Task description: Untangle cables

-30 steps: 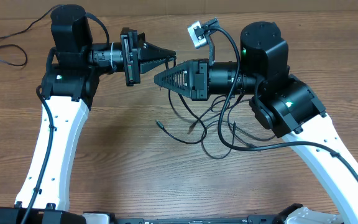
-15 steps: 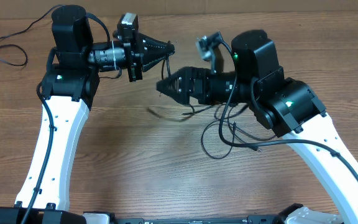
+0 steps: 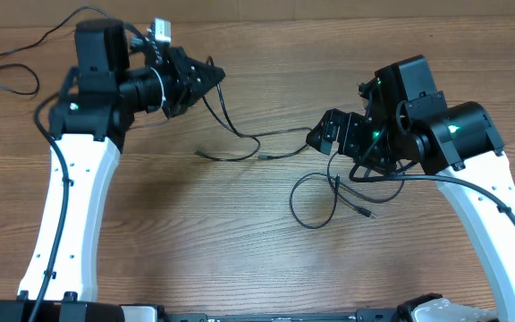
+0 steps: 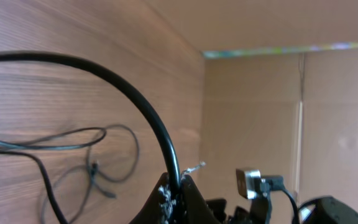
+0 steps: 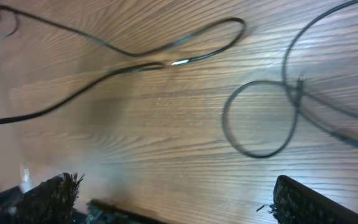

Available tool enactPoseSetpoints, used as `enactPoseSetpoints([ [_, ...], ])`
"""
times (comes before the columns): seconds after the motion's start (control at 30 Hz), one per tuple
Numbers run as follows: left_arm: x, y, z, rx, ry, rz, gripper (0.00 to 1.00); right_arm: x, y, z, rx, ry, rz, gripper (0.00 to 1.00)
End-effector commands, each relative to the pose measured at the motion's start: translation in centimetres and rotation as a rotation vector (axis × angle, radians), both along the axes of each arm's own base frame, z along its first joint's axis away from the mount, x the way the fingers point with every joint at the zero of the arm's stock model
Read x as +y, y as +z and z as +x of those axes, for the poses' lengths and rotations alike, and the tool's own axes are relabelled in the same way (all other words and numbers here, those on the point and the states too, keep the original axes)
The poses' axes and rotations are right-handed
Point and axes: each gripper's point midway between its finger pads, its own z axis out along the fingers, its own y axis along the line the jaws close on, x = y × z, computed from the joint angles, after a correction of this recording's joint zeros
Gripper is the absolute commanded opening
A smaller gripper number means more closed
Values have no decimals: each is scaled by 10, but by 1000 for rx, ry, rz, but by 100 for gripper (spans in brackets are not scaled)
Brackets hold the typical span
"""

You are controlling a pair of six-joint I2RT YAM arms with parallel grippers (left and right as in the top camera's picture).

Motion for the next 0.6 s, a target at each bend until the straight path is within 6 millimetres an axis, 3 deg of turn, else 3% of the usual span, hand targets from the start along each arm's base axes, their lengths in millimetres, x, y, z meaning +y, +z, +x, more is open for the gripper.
enactPoseSetpoints([
  [0.0, 27, 54, 12, -223, 101, 208, 4, -8, -1, 5, -32, -4, -51, 100],
  [0.1, 58, 74, 8, -263, 213, 398, 4, -8, 0, 6, -35, -4, -50, 100],
  [0.17, 83, 77, 3, -244, 304, 529, 4, -7, 0, 7, -40, -4, -49, 100],
  [0.37, 133, 51, -4, -107, 482, 754, 4, -6, 2, 10, -56, -4, -42, 100],
  [0.43, 161, 48, 1, -68, 627, 842, 4, -6, 2, 9, -52, -4, -44, 100],
  [0.5, 164, 51, 7, -80, 657, 834, 4, -6, 2, 9, -52, -4, -44, 100],
  [0.57, 145, 57, 16, -131, 592, 750, 4, -6, 2, 10, -53, -4, -43, 100],
])
